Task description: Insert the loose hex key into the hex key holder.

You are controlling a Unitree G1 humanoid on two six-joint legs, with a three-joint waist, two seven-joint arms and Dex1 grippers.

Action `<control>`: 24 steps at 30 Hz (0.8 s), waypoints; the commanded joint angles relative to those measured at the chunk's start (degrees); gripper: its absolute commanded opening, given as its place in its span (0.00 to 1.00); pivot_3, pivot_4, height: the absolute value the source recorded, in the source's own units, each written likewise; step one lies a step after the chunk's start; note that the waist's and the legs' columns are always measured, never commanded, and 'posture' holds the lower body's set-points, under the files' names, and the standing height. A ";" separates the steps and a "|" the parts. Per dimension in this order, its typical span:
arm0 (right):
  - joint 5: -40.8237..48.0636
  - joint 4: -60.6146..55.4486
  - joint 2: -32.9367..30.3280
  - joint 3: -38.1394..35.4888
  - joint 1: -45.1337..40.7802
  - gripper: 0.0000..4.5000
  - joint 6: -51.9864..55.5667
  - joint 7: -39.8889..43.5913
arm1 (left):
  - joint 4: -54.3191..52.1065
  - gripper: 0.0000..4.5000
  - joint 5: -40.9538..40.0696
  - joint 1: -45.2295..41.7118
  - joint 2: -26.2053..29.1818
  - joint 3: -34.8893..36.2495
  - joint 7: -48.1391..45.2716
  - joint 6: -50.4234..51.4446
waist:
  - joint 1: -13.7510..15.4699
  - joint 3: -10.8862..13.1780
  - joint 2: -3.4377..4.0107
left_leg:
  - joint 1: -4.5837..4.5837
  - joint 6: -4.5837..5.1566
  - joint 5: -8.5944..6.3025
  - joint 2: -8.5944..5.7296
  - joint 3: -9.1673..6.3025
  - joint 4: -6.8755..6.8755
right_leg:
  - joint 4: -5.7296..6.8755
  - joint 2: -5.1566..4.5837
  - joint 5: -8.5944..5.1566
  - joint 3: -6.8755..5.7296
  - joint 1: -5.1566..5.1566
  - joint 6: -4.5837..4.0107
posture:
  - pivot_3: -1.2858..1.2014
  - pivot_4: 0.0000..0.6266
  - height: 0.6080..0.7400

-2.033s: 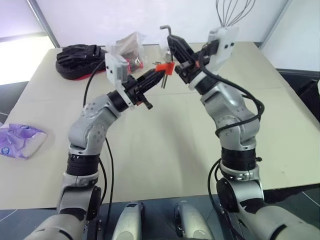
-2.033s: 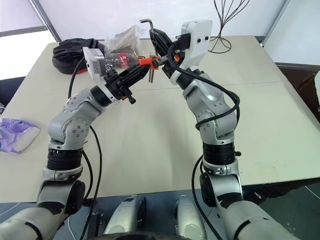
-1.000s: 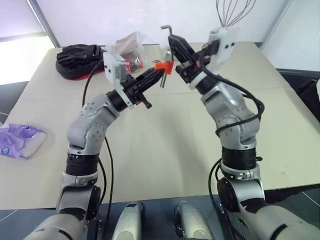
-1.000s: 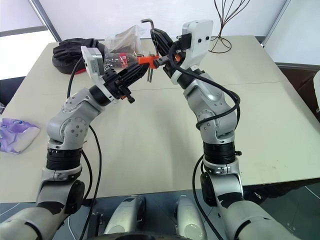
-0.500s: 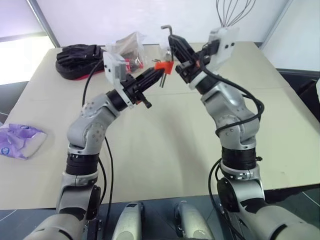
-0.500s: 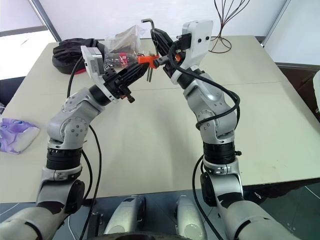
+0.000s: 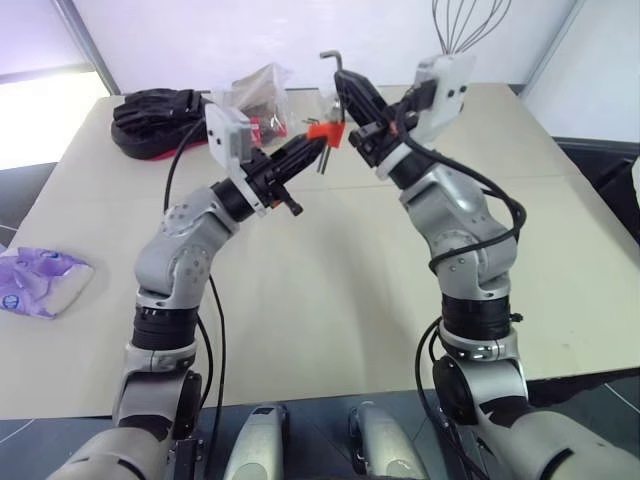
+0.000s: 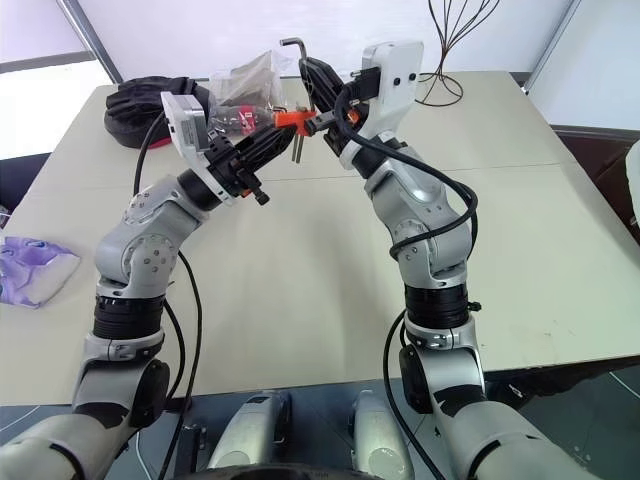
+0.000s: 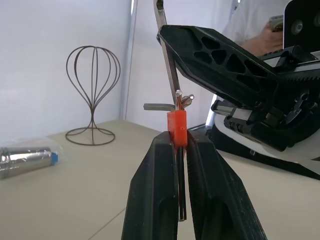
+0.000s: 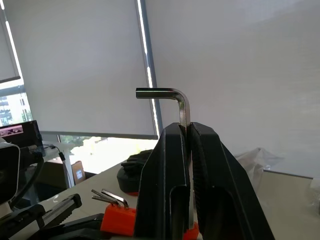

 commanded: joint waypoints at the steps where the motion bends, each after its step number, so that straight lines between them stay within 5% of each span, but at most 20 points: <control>1: 0.31 -2.52 0.44 0.06 -1.89 0.00 -0.85 -0.13 | -1.38 0.00 -0.41 -1.79 -0.03 1.04 0.10 -0.99 | 0.00 0.00 0.00 | 0.00 0.00 0.00 0.00 0.00 0.00 | 0.00 0.00 0.00 0.00 0.00 0.00 | 0.52 0.24 1.00; 13: 1.35 -2.48 2.96 -2.09 -1.81 0.00 -2.73 -2.79 | -1.86 0.00 -0.51 -1.55 -0.18 1.10 0.40 -0.78 | 0.00 0.00 0.00 | 0.00 0.00 0.00 0.00 0.00 0.00 | 0.00 0.00 0.00 0.00 0.00 0.00 | 0.52 0.24 1.00; 24: 4.99 -0.92 11.37 -7.37 -4.08 0.00 -8.89 -11.83 | 0.42 0.00 0.75 -4.56 -0.47 2.78 2.58 -4.10 | -0.01 0.00 0.00 | 0.00 -0.01 0.00 0.00 -0.01 0.00 | 0.01 0.00 0.00 0.00 -0.01 0.01 | 0.52 0.24 1.00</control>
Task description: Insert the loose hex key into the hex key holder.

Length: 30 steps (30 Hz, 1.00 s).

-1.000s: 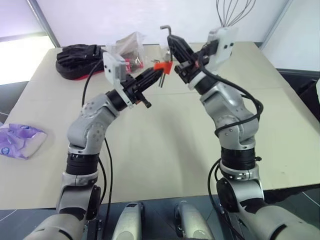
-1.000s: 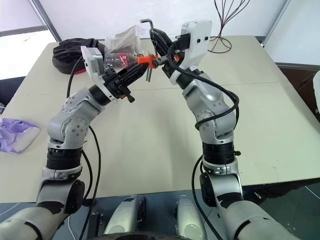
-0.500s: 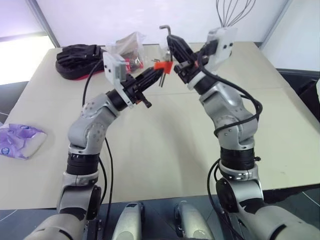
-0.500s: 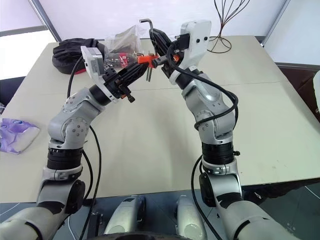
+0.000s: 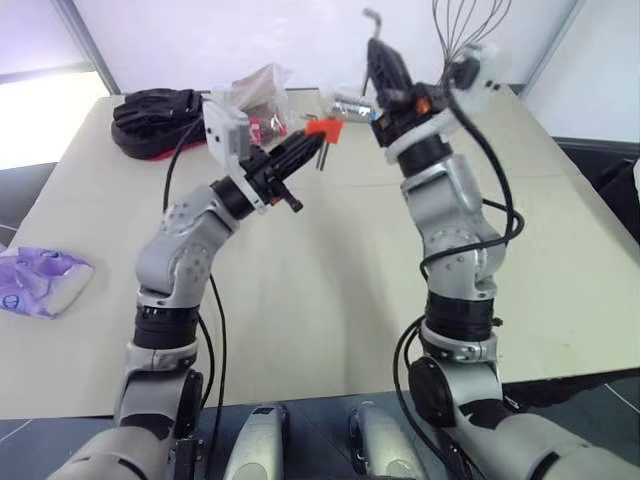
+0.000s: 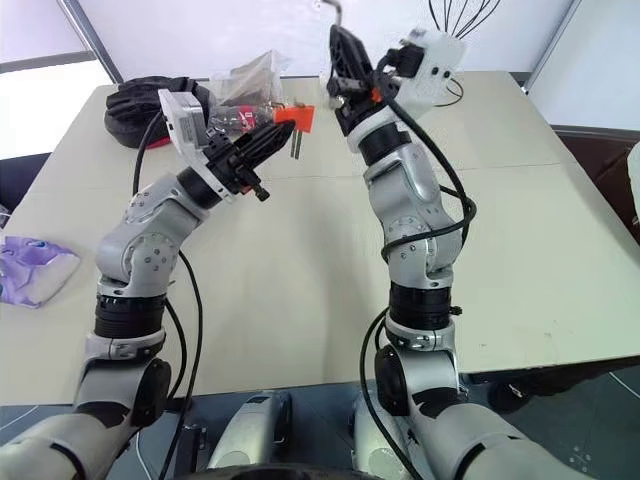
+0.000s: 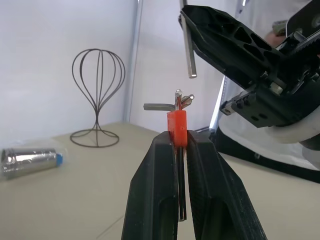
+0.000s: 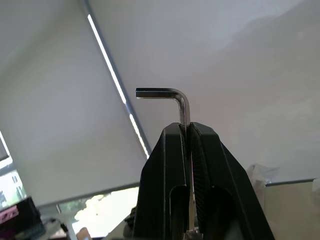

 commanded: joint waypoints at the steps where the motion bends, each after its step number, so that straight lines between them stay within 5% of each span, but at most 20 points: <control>1: -0.78 -0.10 1.47 -0.32 -3.73 0.00 -4.47 -2.08 | -0.23 0.00 0.61 -3.19 0.21 1.88 0.46 -2.84 | -0.01 0.00 0.00 | 0.00 0.00 0.00 -0.01 0.01 0.00 | 0.00 0.00 0.00 0.00 0.00 0.00 | 0.52 0.24 1.00; 30: -4.72 5.96 3.88 3.76 -7.31 0.00 -10.18 -3.79 | 1.71 0.00 1.30 -5.40 -2.47 0.55 -0.48 -5.17 | -0.09 0.00 0.00 | 0.00 -0.01 0.01 -0.02 0.01 -0.03 | 0.00 0.00 0.00 0.00 -0.02 0.00 | 0.52 0.24 1.00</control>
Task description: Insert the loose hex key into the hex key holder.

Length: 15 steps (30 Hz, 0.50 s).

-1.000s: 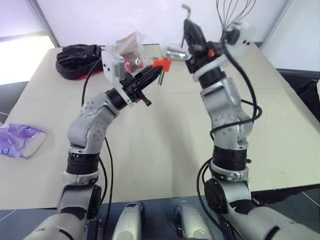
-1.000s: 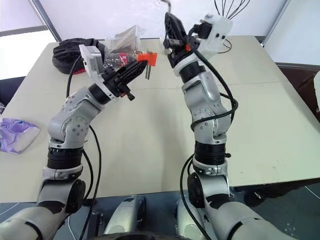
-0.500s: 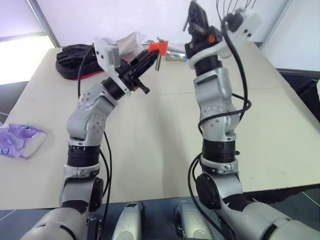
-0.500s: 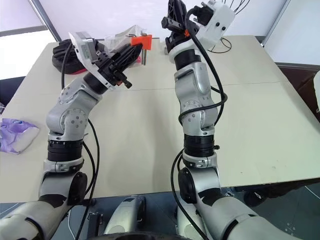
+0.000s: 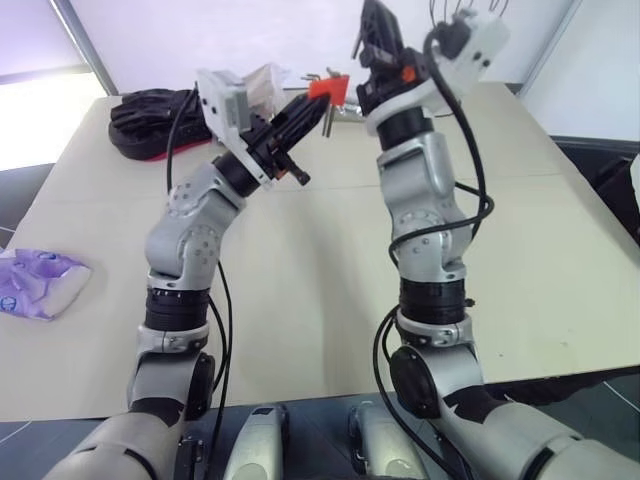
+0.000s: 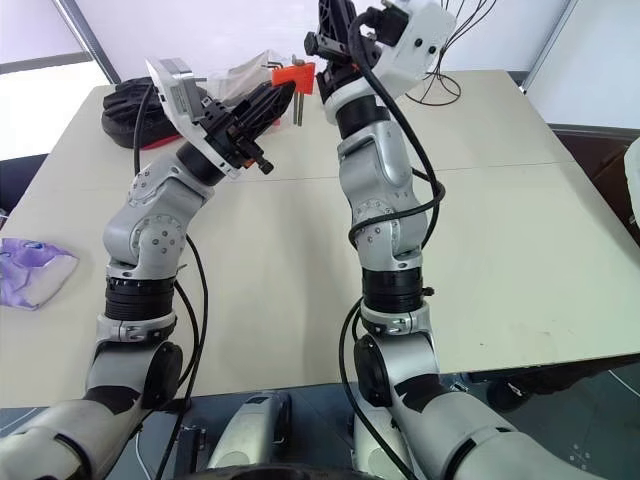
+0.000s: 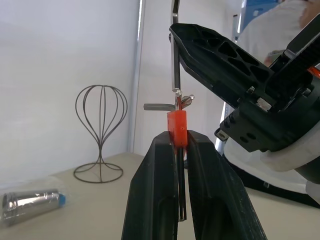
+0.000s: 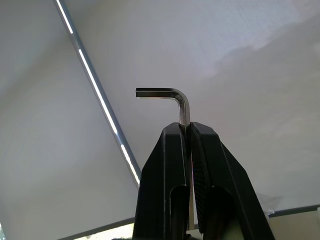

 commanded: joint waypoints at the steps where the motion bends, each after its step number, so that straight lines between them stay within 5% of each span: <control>1: -0.34 -1.06 0.39 0.94 -1.21 0.00 -0.93 0.62 | -0.93 0.00 0.14 -1.43 -0.09 0.49 -0.29 -1.48 | 0.00 0.00 0.00 | 0.00 0.00 0.00 0.00 0.00 0.00 | 0.00 0.00 0.00 0.00 0.00 0.00 | 0.52 0.24 1.00; 15: -0.82 -1.21 0.38 1.25 -0.58 0.00 -0.86 0.87 | -0.53 0.00 -0.01 -2.17 -0.01 0.99 -0.22 -1.78 | 0.01 0.00 0.00 | 0.00 0.00 0.00 -0.01 0.00 0.00 | 0.00 -0.01 0.00 0.00 0.00 0.00 | 0.52 0.24 1.00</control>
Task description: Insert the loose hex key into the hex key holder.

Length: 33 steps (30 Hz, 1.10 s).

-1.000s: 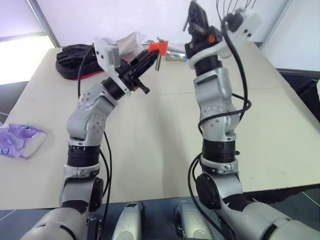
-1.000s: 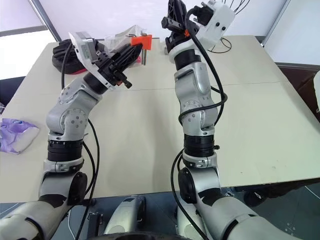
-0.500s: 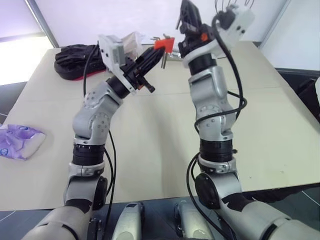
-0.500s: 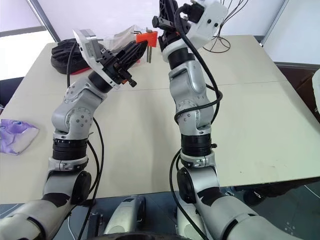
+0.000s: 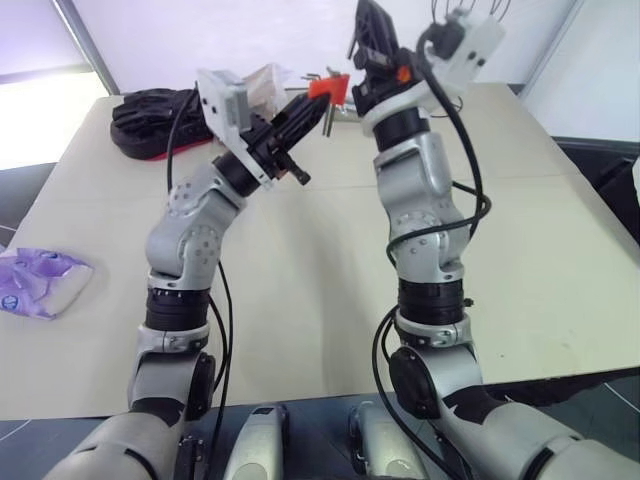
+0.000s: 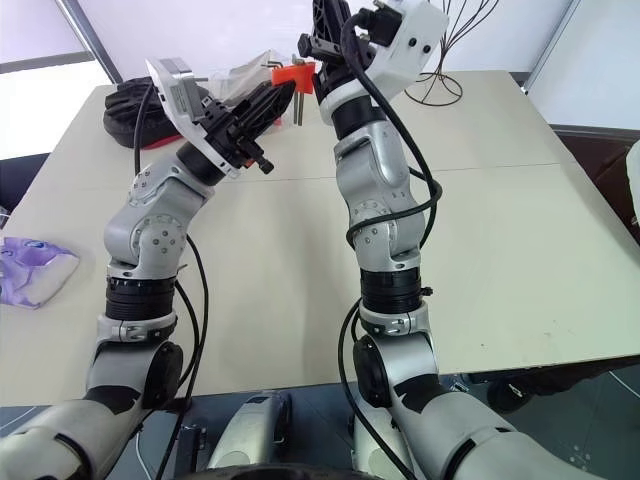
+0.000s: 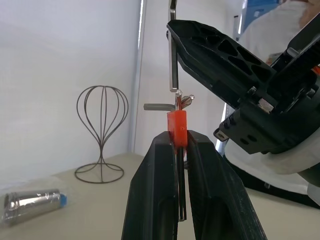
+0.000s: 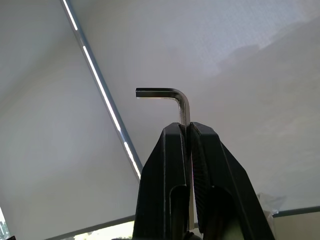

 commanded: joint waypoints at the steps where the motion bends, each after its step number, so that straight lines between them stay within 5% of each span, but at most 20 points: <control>1: -0.12 -1.22 0.36 0.78 -0.61 0.00 -0.82 0.63 | -0.74 0.00 -0.03 -2.01 0.13 1.03 -0.23 -1.71 | 0.00 0.00 0.00 | 0.00 0.00 0.00 0.00 0.00 0.00 | 0.00 0.00 0.00 0.00 0.00 0.00 | 0.52 0.24 1.00; 33: -0.87 -1.06 0.23 1.73 0.52 0.00 -0.53 1.55 | -1.33 0.00 -0.42 -2.41 -0.06 1.10 0.41 -2.32 | 0.01 0.00 0.00 | 0.00 0.00 0.00 0.00 0.00 0.00 | 0.00 0.00 0.00 0.00 0.00 0.00 | 0.52 0.24 1.00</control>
